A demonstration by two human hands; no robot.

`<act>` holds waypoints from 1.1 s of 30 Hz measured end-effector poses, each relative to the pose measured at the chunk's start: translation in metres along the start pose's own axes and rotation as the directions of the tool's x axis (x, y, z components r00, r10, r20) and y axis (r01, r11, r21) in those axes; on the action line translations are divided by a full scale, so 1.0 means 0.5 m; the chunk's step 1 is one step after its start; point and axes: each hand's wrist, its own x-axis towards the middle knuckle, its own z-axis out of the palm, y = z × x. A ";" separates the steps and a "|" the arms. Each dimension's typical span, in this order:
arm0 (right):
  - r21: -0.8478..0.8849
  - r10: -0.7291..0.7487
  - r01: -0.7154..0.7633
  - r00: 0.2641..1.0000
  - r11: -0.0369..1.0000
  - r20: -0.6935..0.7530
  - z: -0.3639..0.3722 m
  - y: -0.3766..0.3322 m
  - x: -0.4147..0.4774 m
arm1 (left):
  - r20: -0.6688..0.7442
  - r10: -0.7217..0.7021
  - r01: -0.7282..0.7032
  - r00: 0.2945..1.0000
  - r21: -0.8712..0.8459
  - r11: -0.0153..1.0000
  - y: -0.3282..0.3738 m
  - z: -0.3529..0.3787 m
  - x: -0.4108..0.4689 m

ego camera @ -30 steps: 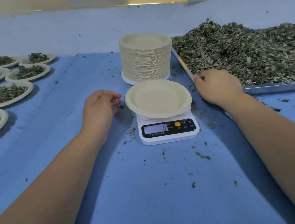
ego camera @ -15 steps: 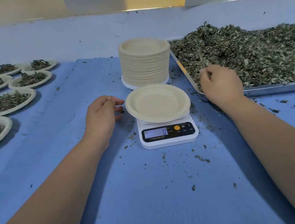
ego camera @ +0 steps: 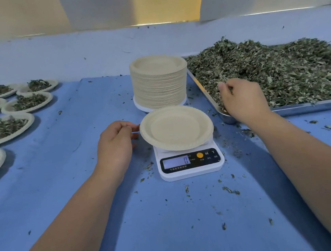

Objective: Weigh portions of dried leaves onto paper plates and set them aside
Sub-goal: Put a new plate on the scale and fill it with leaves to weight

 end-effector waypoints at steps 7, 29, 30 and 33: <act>0.140 -0.081 0.086 0.996 0.986 -0.038 -0.026 -0.116 0.047 | -0.001 -0.002 0.002 1.000 0.012 1.000 0.005 0.000 -0.003; 0.084 -0.184 0.168 0.955 0.982 0.232 -0.025 -0.057 0.004 | 0.024 0.038 -0.040 0.999 0.076 0.996 0.005 0.001 -0.004; -0.010 -0.137 0.144 0.958 0.990 0.251 -0.018 -0.031 0.004 | 0.021 0.040 -0.041 0.999 0.079 0.996 0.006 0.001 -0.004; -0.260 -0.022 0.122 0.934 0.958 0.357 0.007 0.018 -0.013 | 0.019 0.045 -0.047 0.999 0.076 0.996 0.007 0.001 -0.005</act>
